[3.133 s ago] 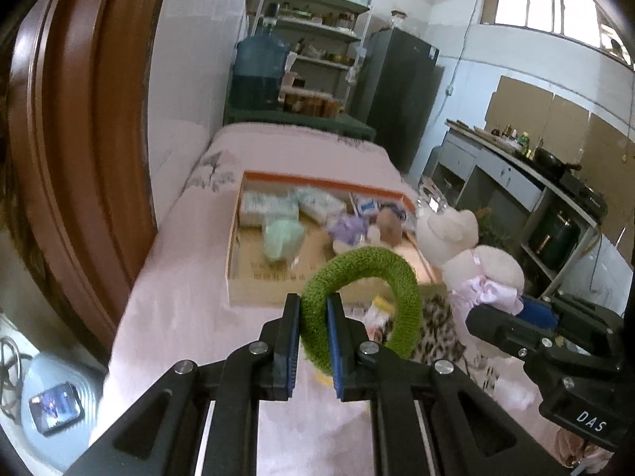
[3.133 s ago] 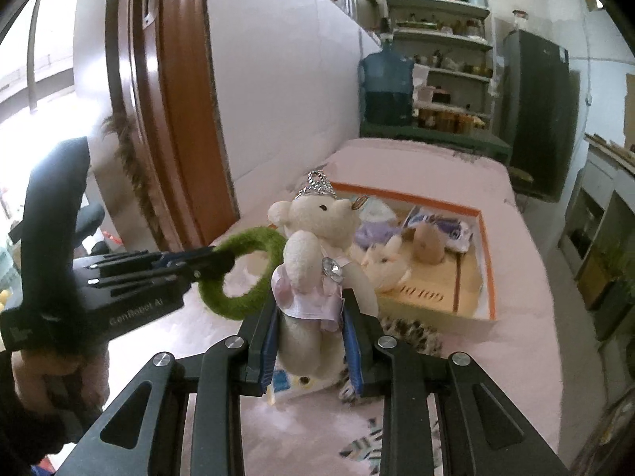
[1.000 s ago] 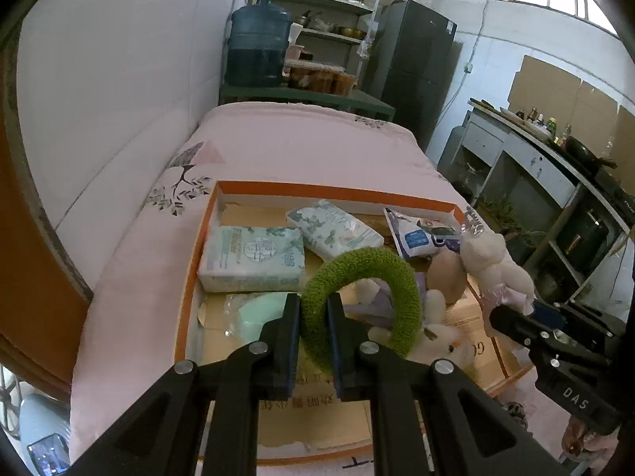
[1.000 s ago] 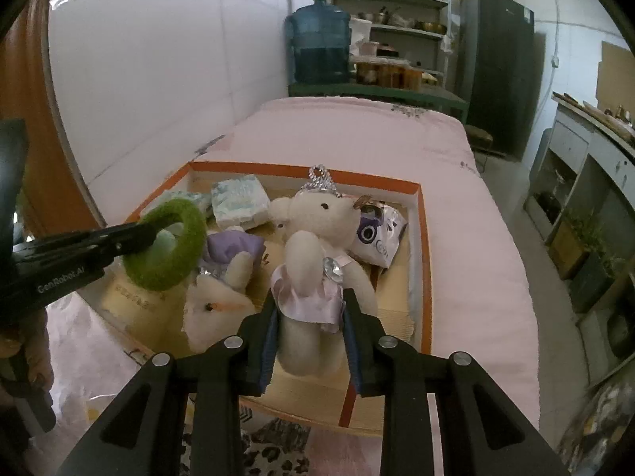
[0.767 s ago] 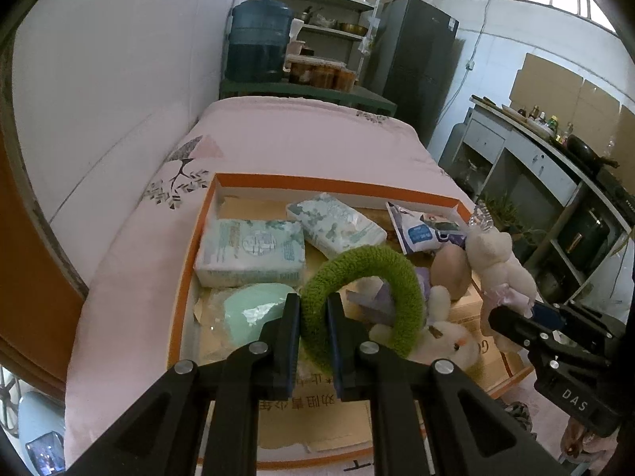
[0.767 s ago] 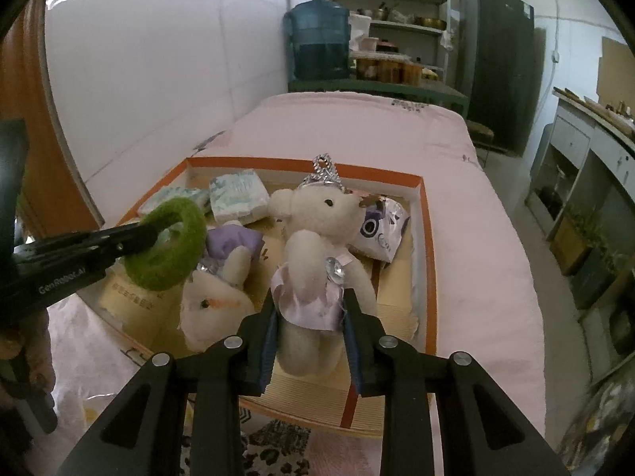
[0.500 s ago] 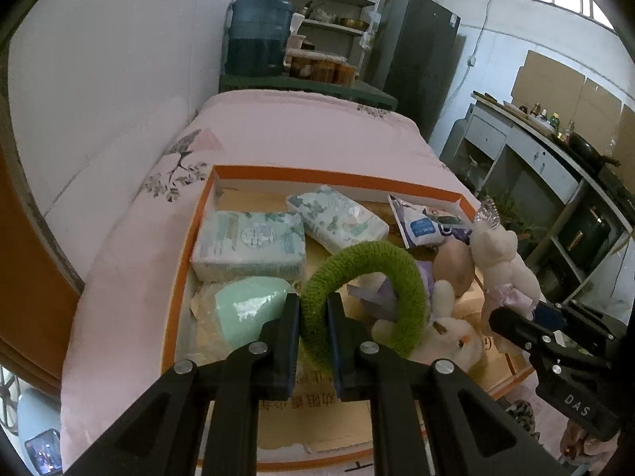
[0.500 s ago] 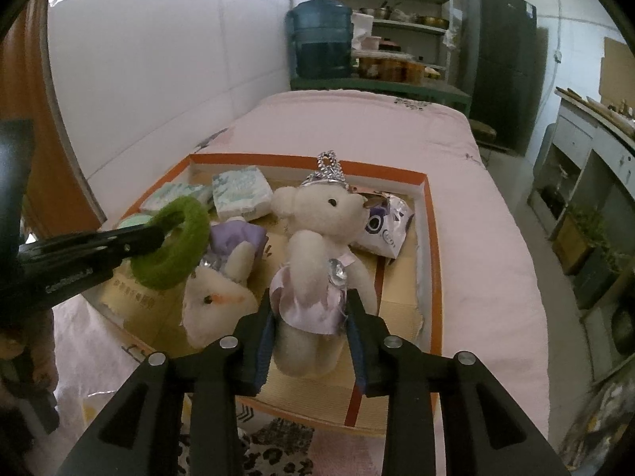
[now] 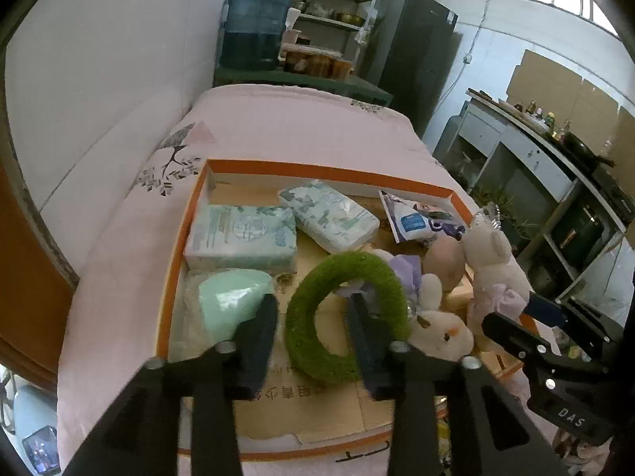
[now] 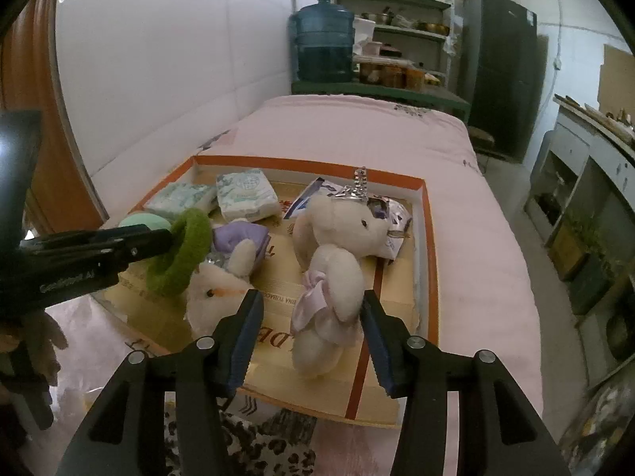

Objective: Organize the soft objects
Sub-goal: 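Lower the ring and bear into the box and open both tools, then move both open tools back to the scrunchie and doll-print pack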

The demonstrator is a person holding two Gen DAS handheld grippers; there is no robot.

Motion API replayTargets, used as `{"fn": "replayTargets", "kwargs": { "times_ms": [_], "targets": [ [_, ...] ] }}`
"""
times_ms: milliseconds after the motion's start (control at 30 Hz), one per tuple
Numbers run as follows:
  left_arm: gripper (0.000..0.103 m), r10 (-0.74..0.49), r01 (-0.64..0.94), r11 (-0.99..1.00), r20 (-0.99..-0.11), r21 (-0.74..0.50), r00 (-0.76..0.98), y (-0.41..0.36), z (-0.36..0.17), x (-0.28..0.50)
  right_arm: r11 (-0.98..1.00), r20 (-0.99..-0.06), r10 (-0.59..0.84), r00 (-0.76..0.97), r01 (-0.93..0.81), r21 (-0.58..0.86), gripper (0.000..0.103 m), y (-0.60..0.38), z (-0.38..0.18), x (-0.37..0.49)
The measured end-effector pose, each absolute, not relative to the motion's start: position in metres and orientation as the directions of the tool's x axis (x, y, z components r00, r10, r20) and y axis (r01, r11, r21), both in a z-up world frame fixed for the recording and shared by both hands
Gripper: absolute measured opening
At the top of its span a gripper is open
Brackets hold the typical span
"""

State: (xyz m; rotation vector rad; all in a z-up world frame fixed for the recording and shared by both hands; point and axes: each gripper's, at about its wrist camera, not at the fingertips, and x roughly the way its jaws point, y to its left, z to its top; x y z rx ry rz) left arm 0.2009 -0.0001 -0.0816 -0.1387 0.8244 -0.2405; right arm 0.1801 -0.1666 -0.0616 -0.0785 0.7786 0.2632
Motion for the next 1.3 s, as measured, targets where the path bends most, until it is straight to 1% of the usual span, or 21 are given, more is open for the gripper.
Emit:
{"fn": "replayTargets", "kwargs": {
  "times_ms": [33,67,367,700,733,800,833,1300],
  "targets": [
    [0.05,-0.264,0.158,0.964,-0.707,-0.213,0.656,0.0,-0.081,0.2,0.965,-0.703,0.205,0.681,-0.263,0.027,0.052,-0.167,-0.061,0.18],
    [0.05,-0.262,0.158,0.965,-0.706,-0.211,0.657,-0.001,-0.08,0.2,0.965,-0.702,0.204,0.682,-0.262,0.025,0.052,-0.167,-0.061,0.179],
    [0.051,-0.253,0.161,0.967,-0.69,-0.196,0.678,-0.001,-0.07,0.19,0.969,-0.691,0.202,0.694,-0.245,0.037,0.052,-0.174,-0.054,0.172],
    [0.051,-0.217,0.175,0.976,-0.649,-0.13,0.729,-0.007,-0.046,0.165,0.972,-0.677,0.204,0.707,-0.228,0.055,0.052,-0.176,-0.043,0.156],
    [0.051,-0.214,0.176,0.977,-0.646,-0.124,0.732,-0.007,-0.044,0.162,0.972,-0.676,0.205,0.708,-0.227,0.058,0.052,-0.176,-0.042,0.155],
    [0.051,-0.212,0.177,0.977,-0.642,-0.119,0.737,-0.008,-0.041,0.158,0.973,-0.672,0.208,0.711,-0.223,0.065,0.058,-0.176,-0.039,0.151],
    [0.051,-0.21,0.177,0.977,-0.638,-0.117,0.741,-0.008,-0.039,0.155,0.973,-0.67,0.208,0.712,-0.221,0.067,0.06,-0.176,-0.037,0.149],
    [0.051,-0.2,0.169,0.98,-0.607,-0.109,0.769,-0.004,-0.024,0.119,0.979,-0.645,0.193,0.74,-0.194,0.07,0.06,-0.165,-0.016,0.115]
  ]
}}
